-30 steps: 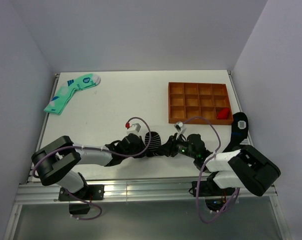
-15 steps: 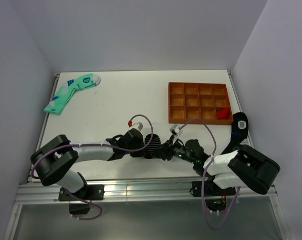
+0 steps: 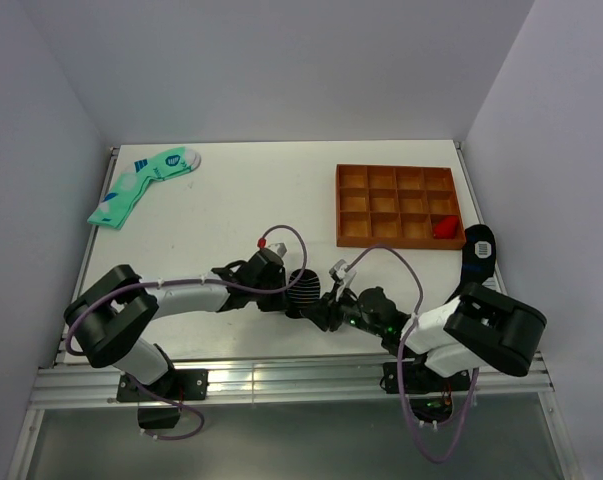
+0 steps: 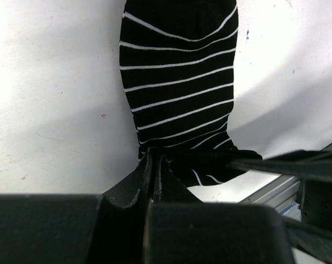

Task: Roll the socks
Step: Roll the sock at the center of the board.

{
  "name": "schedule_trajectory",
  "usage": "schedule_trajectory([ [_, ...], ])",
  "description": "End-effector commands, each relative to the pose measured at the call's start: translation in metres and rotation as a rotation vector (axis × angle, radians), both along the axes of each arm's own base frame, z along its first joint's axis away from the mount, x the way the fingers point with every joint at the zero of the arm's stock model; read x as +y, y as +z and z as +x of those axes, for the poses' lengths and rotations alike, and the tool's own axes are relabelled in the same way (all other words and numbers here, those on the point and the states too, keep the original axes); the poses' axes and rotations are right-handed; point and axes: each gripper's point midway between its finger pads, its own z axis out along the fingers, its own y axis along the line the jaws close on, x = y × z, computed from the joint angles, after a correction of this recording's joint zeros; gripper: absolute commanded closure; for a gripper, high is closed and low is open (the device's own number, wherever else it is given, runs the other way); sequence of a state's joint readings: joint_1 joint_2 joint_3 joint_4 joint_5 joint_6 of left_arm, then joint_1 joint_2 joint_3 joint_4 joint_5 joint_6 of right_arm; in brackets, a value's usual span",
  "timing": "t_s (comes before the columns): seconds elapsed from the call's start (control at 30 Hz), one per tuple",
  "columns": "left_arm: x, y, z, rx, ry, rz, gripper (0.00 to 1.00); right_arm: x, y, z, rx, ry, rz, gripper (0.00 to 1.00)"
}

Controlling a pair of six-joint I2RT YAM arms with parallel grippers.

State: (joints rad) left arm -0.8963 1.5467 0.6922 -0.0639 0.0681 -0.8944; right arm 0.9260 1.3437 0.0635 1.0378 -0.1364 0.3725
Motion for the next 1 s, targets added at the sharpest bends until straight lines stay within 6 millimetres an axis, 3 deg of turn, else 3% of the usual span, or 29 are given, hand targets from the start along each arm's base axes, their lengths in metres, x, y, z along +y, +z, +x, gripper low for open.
schedule_trajectory([
  [0.0,0.045,-0.037,-0.026,0.114,-0.038,0.197,1.0,0.0,0.003,0.008,-0.053,-0.028,0.0,0.59],
  [0.43,0.042,-0.037,-0.025,0.14,-0.044,0.152,1.0,-0.003,-0.02,0.004,-0.017,-0.026,-0.022,0.58],
  [0.8,0.037,-0.042,-0.025,0.173,-0.056,0.137,1.0,0.004,-0.011,0.007,-0.059,-0.038,-0.017,0.53],
  [0.87,0.037,-0.041,-0.026,0.184,-0.058,0.134,1.0,0.007,-0.022,0.0,-0.055,-0.018,-0.089,0.53],
  [0.97,0.036,-0.04,-0.026,0.188,-0.063,0.13,1.0,0.011,-0.019,0.0,-0.078,-0.022,-0.101,0.54],
])
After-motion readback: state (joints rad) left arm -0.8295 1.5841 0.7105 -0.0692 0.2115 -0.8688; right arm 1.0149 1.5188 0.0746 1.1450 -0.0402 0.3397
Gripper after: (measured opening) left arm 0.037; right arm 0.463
